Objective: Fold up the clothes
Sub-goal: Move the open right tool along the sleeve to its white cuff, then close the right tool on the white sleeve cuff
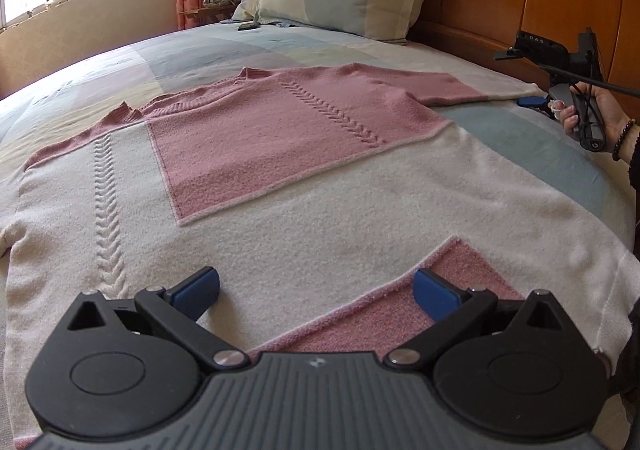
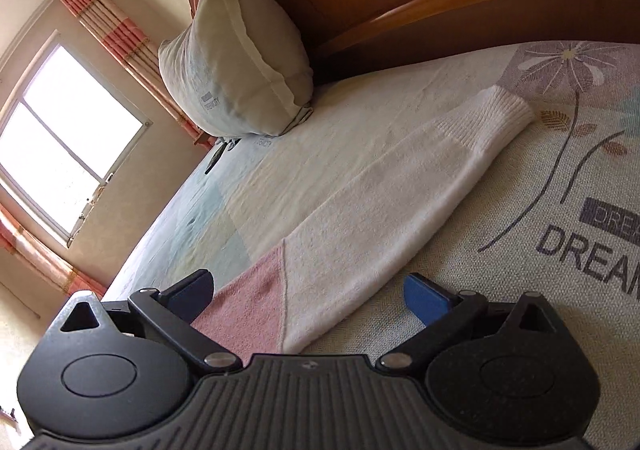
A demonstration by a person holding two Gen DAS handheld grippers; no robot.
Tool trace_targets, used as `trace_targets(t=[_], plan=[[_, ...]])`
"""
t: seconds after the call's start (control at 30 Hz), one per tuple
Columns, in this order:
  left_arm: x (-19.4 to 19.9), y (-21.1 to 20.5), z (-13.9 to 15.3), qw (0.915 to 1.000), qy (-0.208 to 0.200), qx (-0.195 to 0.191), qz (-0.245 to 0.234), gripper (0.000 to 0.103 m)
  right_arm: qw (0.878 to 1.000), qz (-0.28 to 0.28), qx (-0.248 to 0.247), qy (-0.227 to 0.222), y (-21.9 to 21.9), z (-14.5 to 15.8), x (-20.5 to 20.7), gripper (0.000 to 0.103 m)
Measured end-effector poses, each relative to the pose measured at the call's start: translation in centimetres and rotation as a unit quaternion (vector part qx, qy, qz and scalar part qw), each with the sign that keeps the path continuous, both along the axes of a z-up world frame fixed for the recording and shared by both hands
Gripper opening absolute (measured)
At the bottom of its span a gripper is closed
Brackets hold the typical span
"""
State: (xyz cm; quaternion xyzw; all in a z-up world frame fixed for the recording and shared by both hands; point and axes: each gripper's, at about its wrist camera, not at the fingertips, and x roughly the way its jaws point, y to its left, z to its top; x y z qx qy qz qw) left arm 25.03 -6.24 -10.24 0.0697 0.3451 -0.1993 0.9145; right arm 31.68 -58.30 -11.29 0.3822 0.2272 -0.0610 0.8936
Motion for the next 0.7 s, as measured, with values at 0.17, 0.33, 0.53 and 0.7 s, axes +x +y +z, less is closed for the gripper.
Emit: trace_targets(t=[0.17, 0.33, 0.53, 0.7], plan=[[-0.1, 0.1, 0.0, 1.0000, -0.005, 0.000, 0.001, 0.102, 1.000, -0.004, -0.024, -0.002, 0.1, -0.2, 1.1, 0.103], [0.0, 0.2, 0.0, 1.0000, -0.006, -0.002, 0.003, 0.102, 0.999, -0.003, -0.046, -0.013, 0.0, -0.3, 1.7, 0.103], [0.0, 0.3, 0.0, 1.0000, -0.008, -0.004, 0.002, 0.102, 0.998, -0.010, -0.046, -0.032, -0.6, -0.7, 1.8, 0.103], [0.2, 0.5, 0.0, 0.9999, -0.012, -0.006, 0.004, 0.102, 0.998, -0.021, -0.046, -0.045, -0.9, -0.9, 2.5, 0.103]])
